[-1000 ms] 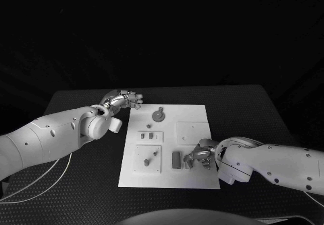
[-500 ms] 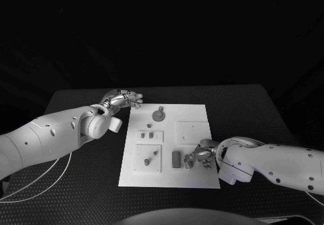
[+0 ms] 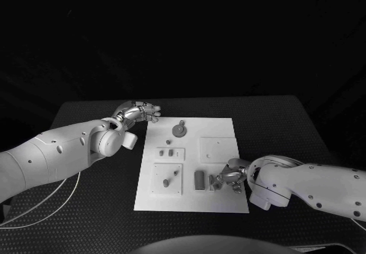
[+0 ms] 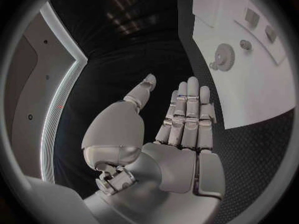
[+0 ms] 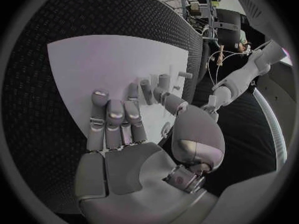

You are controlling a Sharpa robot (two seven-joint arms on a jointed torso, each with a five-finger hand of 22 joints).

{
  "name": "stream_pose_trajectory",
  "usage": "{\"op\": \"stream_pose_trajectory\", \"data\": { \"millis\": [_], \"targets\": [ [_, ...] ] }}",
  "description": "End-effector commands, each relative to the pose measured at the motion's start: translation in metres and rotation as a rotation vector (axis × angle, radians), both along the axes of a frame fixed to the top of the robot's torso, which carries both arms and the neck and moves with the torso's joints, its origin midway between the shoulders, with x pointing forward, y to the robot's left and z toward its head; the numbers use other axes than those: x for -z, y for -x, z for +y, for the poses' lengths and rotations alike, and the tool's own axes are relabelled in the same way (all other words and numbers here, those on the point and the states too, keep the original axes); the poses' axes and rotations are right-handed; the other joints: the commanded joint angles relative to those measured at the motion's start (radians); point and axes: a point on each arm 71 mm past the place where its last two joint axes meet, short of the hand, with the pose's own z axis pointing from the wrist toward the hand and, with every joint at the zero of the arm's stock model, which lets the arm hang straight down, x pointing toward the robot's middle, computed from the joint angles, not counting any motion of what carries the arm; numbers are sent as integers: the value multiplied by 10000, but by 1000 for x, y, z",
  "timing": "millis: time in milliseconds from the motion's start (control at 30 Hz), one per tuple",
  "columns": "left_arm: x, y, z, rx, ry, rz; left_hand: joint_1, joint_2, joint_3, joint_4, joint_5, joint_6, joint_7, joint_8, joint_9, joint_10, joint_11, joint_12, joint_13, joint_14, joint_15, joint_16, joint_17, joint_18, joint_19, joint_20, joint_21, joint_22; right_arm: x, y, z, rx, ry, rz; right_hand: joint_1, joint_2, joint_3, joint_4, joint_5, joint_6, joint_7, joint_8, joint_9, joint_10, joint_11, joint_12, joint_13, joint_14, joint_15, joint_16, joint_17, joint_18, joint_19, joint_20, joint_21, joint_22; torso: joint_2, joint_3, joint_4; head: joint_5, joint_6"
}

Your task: Assemble the parts on the task board

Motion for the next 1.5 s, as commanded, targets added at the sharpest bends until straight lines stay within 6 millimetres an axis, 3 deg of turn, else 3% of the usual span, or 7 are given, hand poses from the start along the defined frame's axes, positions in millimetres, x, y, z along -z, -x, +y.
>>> {"op": "stream_pose_trajectory", "data": {
  "millis": [33, 700, 1133, 1400, 1500],
  "targets": [
    [-1, 0, -3, 163, 51, -37, -3, -40, 2, -17, -35, -59, -9, -6, -13, -78, 7, -43, -16, -19, 65, -41, 15, 37, -36, 40, -67, 218, 1, 2, 2, -276, -44, 178, -83, -3, 48, -9, -35, 23, 46, 22, 10, -14, -28, -37, 2, -15, -62, -52, 17, 114, 19, -64, 50, -7, 3, 0, 3, -3, 4],
    [0, 0, -2, 123, -92, 37, 10, -60, 13, -14, -36, -87, 2, -13, -19, -94, 13, -45, -21, -18, 69, -61, 38, 38, -39, 44, -72, 220, -7, 9, 6, -240, -419, -6, -78, 52, 100, -14, -26, 42, 38, 37, 24, 33, -35, -18, 44, -5, -67, -51, 27, 114, 28, -72, 62, -4, -1, -5, -2, 1, -6],
    [1, 0, -2, 120, -116, 58, 26, -70, 28, -11, -33, -129, 18, -30, -28, -113, 21, -47, -26, -15, 70, -79, 61, 40, -36, 46, -73, 222, -7, 1, -6, -331, 84, -242, -77, 55, 112, -24, -31, 47, 35, 42, 28, 46, -38, -16, 52, 4, -71, -49, 31, 114, 36, -75, 68, -3, 1, -8, 6, -14, 28],
    [0, 0, -2, 109, -112, 24, 31, -66, 34, -9, -33, -131, 20, -29, -29, -115, 22, -46, -26, -13, 70, -84, 67, 41, -35, 46, -73, 222, -8, -7, -13, -276, 83, -927, 276, -11, 52, -386, -41, 38, 30, 63, 63, 80, -45, -21, 84, 28, -82, -52, 53, 114, 59, -101, 109, 9, 1, 3, -2, -18, 80],
    [0, -1, -3, 85, -76, -126, 32, -61, 37, -7, -32, -130, 20, -27, -28, -113, 21, -43, -26, -13, 71, -86, 71, 41, -35, 47, -73, 223, -11, -13, -14, -204, -899, -1229, 477, -43, 35, -539, -35, -25, 50, 37, 65, 14, -28, -75, 39, 20, -78, -80, 51, 114, 42, -103, 91, -4, -6, -2, -11, -26, 144]
  ]
}}
